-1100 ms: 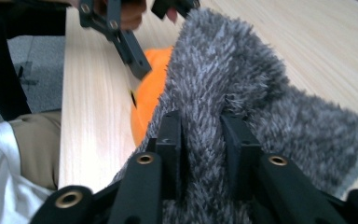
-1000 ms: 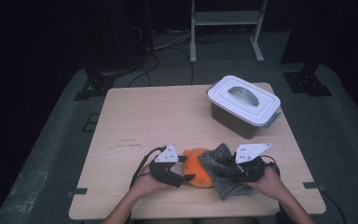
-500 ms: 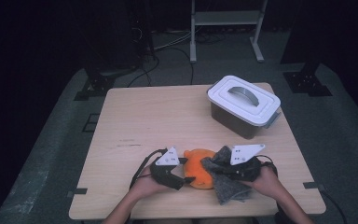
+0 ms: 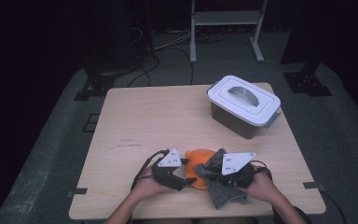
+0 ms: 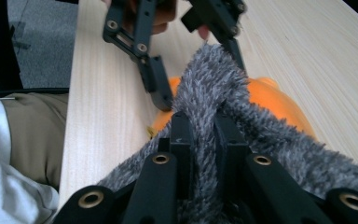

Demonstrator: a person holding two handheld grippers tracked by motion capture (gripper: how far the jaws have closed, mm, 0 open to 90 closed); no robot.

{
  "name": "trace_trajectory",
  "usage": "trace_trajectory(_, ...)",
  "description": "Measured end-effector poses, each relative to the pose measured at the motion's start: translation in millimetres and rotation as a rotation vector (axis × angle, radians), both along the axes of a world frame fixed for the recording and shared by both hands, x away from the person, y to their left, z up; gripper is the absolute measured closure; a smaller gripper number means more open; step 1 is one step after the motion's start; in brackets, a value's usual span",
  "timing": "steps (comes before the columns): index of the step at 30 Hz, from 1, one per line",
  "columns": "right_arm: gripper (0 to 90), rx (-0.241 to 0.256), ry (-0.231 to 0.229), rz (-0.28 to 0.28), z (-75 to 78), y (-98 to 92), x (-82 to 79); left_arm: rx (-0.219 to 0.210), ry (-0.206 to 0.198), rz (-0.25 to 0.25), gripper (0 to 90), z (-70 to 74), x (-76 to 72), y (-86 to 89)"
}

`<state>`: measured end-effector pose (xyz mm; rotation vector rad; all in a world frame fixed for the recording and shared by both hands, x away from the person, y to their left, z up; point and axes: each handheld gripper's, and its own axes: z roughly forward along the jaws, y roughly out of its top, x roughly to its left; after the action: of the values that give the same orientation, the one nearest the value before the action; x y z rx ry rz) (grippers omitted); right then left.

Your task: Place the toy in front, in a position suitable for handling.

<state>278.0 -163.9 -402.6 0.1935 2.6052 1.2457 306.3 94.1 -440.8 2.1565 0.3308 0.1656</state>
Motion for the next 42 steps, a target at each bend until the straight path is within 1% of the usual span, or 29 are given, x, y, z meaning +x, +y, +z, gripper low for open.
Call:
trace_trajectory(2,79.4,0.021,0.013,-0.036,1.0,-10.5,5.6,0.004,-0.007,-0.001,29.5,-0.4,-0.5,-0.3)
trace_trajectory(5,79.4,0.066,0.041,-0.111,1.1,-31.5,16.8,0.004,-0.003,-0.001,29.4,-1.7,-1.2,-1.1)
trace_trajectory(6,79.3,0.074,0.049,-0.13,0.4,-36.4,19.4,0.002,-0.003,-0.002,29.3,-1.6,-0.9,-1.1)
trace_trajectory(7,79.3,0.083,0.061,-0.137,-0.4,-39.0,20.8,0.004,-0.003,-0.005,29.2,-1.1,-0.7,-1.2)
trace_trajectory(8,79.3,0.087,0.071,-0.135,-1.6,-39.3,21.2,0.006,-0.003,-0.008,28.8,-0.1,-0.5,-1.2)
trace_trajectory(11,79.4,0.069,0.078,-0.113,-6.7,-31.7,17.9,-0.007,0.001,-0.018,26.4,4.0,-0.5,0.9)
trace_trajectory(14,79.5,0.078,0.09,-0.074,-9.0,-24.8,9.6,-0.069,0.02,-0.015,26.0,11.4,-0.5,5.5)
trace_trajectory(16,79.5,0.078,0.089,-0.047,-9.6,-19.1,2.5,-0.066,0.016,0.012,26.0,14.6,0.4,4.3)
trace_trajectory(18,79.4,0.075,0.086,-0.02,-9.6,-13.2,-2.8,-0.038,0.017,0.008,26.4,11.1,1.6,0.9)
trace_trajectory(20,79.4,0.045,0.065,-0.01,-8.0,-10.4,-5.5,-0.028,0.013,0.004,26.8,7.1,0.8,-0.6)
trace_trajectory(21,79.4,0.038,0.06,-0.009,-6.6,-12.5,-4.7,-0.029,0.013,0.005,27.2,6.7,0.6,-0.5)
trace_trajectory(23,79.7,0.052,0.078,-0.022,-4.9,-22.8,-1.1,-0.029,0.009,0.001,28.4,6.5,0.0,-0.7)
trace_trajectory(25,79.7,0.052,0.081,-0.067,-6.6,-36.9,4.0,-0.026,0.01,-0.004,28.4,5.7,-1.2,-2.4)
trace_trajectory(26,79.7,0.064,0.097,-0.095,-7.8,-43.7,6.7,-0.028,0.007,-0.008,28.5,5.1,-2.2,-3.6)
trace_trajectory(27,79.7,0.072,0.109,-0.115,-8.6,-48.9,8.7,-0.022,-0.001,-0.012,28.5,4.9,-3.3,-4.8)
trace_trajectory(28,79.7,0.082,0.115,-0.123,-8.2,-51.4,9.9,-0.012,-0.012,-0.016,28.5,4.9,-4.4,-5.9)
trace_trajectory(30,79.7,0.107,0.113,-0.117,-4.0,-49.0,9.8,-0.005,-0.028,-0.027,28.7,4.7,-5.9,-6.5)
trace_trajectory(33,79.6,0.128,0.1,-0.088,2.3,-36.7,13.2,0.002,-0.038,-0.036,29.4,4.2,-7.3,-6.9)
trace_trajectory(35,79.6,0.13,0.103,-0.085,3.3,-31.0,18.8,0.005,-0.04,-0.033,29.5,4.1,-7.1,-6.2)
trace_trajectory(37,79.7,0.121,0.115,-0.087,-0.8,-28.8,22.6,-0.01,-0.032,-0.031,29.3,4.0,-5.4,-5.0)
trace_trajectory(38,79.7,0.111,0.115,-0.093,-3.5,-28.8,22.9,-0.017,-0.032,-0.024,28.1,5.6,-4.4,-4.7)
trace_trajectory(40,79.7,0.106,0.112,-0.106,-6.2,-29.0,20.4,-0.049,-0.016,0.018,21.1,10.6,-2.3,-5.2)
trace_trajectory(41,79.7,0.106,0.112,-0.102,-6.4,-28.6,17.8,-0.063,-0.009,0.037,18.4,12.2,-1.2,-5.7)
trace_trajectory(42,79.7,0.109,0.11,-0.09,-6.5,-28.1,15.4,-0.063,0.002,0.04,18.5,12.2,-0.3,-7.2)
